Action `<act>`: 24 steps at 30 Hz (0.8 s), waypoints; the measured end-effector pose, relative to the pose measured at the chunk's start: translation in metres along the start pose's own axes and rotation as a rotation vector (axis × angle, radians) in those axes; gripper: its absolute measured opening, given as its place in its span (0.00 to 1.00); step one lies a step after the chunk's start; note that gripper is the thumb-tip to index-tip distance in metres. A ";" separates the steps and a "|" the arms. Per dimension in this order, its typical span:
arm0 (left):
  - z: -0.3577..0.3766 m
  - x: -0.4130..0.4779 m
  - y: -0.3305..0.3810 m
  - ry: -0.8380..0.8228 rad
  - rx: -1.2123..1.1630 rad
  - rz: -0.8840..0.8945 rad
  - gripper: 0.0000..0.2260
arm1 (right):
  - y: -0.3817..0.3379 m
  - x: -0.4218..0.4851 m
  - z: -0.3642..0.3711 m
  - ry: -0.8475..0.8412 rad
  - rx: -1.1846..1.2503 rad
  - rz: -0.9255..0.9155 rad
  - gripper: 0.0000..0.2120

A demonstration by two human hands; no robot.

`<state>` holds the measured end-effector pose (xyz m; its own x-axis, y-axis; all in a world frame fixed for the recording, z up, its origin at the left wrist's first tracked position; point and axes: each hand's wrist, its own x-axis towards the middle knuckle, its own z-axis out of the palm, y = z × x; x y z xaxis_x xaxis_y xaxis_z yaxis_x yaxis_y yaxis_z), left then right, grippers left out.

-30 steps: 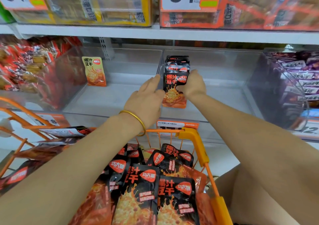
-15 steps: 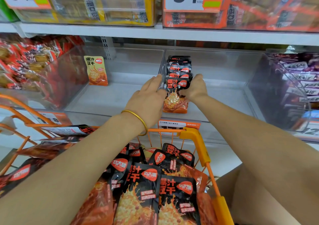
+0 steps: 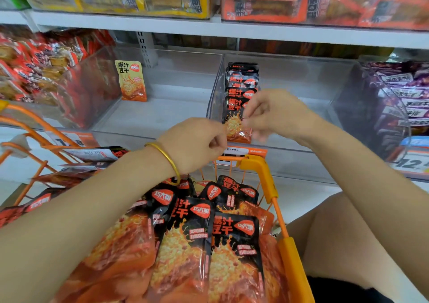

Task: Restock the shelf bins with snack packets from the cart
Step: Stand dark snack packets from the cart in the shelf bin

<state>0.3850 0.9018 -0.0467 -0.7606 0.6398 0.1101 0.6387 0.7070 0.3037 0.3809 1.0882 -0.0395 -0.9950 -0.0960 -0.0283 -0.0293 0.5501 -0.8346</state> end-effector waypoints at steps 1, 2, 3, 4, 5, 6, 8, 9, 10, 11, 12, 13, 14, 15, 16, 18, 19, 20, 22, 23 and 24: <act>0.000 -0.001 0.000 -0.047 0.022 -0.020 0.05 | -0.008 -0.016 0.004 -0.150 -0.095 -0.025 0.04; 0.001 -0.002 0.000 -0.085 0.042 -0.045 0.06 | -0.012 -0.028 0.011 -0.293 -0.226 -0.032 0.05; 0.001 -0.002 0.000 -0.111 0.054 -0.070 0.06 | -0.012 -0.035 0.020 -0.421 -0.367 -0.018 0.09; 0.001 -0.001 0.000 -0.128 0.060 -0.095 0.06 | -0.009 -0.039 0.031 -0.531 -0.515 0.004 0.13; 0.000 -0.001 -0.001 -0.137 0.063 -0.114 0.06 | -0.005 -0.040 0.042 -0.605 -0.670 0.006 0.17; 0.000 -0.001 0.000 -0.141 0.062 -0.125 0.06 | -0.002 -0.040 0.052 -0.631 -0.809 -0.019 0.20; -0.001 -0.003 0.000 -0.145 0.051 -0.130 0.06 | 0.002 -0.039 0.064 -0.596 -0.928 -0.078 0.20; -0.002 -0.004 0.000 -0.145 0.043 -0.131 0.07 | 0.003 -0.038 0.066 -0.583 -0.906 -0.080 0.21; -0.003 -0.005 0.000 -0.145 0.037 -0.133 0.07 | 0.004 -0.038 0.066 -0.582 -0.854 -0.057 0.23; -0.004 -0.005 -0.001 -0.145 0.032 -0.136 0.07 | 0.005 -0.038 0.066 -0.585 -0.794 -0.029 0.25; -0.004 -0.005 -0.002 -0.145 0.025 -0.139 0.08 | 0.006 -0.038 0.066 -0.587 -0.735 -0.009 0.25; -0.004 -0.005 -0.003 -0.143 0.014 -0.141 0.08 | 0.006 -0.038 0.064 -0.587 -0.685 0.001 0.25; -0.005 -0.005 -0.003 -0.140 -0.003 -0.142 0.07 | 0.005 -0.039 0.062 -0.582 -0.634 0.010 0.24; -0.004 -0.005 -0.003 -0.134 -0.025 -0.142 0.07 | 0.003 -0.039 0.058 -0.570 -0.579 0.016 0.23; -0.004 -0.005 -0.002 -0.120 -0.052 -0.139 0.07 | 0.003 -0.040 0.053 -0.550 -0.520 0.024 0.22; -0.003 -0.003 -0.002 -0.073 -0.131 -0.141 0.07 | 0.004 -0.039 0.042 -0.516 -0.388 0.054 0.21; -0.003 -0.002 -0.001 -0.049 -0.188 -0.149 0.07 | 0.005 -0.039 0.037 -0.493 -0.301 0.083 0.19; -0.003 -0.001 0.000 -0.020 -0.255 -0.158 0.06 | 0.008 -0.039 0.031 -0.459 -0.212 0.114 0.16; -0.004 0.003 0.001 0.056 -0.364 -0.174 0.04 | 0.013 -0.038 0.021 -0.400 -0.044 0.174 0.11; -0.004 0.005 0.001 0.099 -0.379 -0.173 0.03 | 0.014 -0.038 0.015 -0.385 0.021 0.196 0.10; -0.005 0.007 0.001 0.144 -0.372 -0.165 0.03 | 0.013 -0.037 0.010 -0.371 0.066 0.210 0.10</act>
<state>0.3797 0.9060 -0.0407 -0.8744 0.4601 0.1541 0.4415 0.6226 0.6462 0.4181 1.0909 -0.0552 -0.8763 -0.2862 -0.3877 0.1889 0.5362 -0.8227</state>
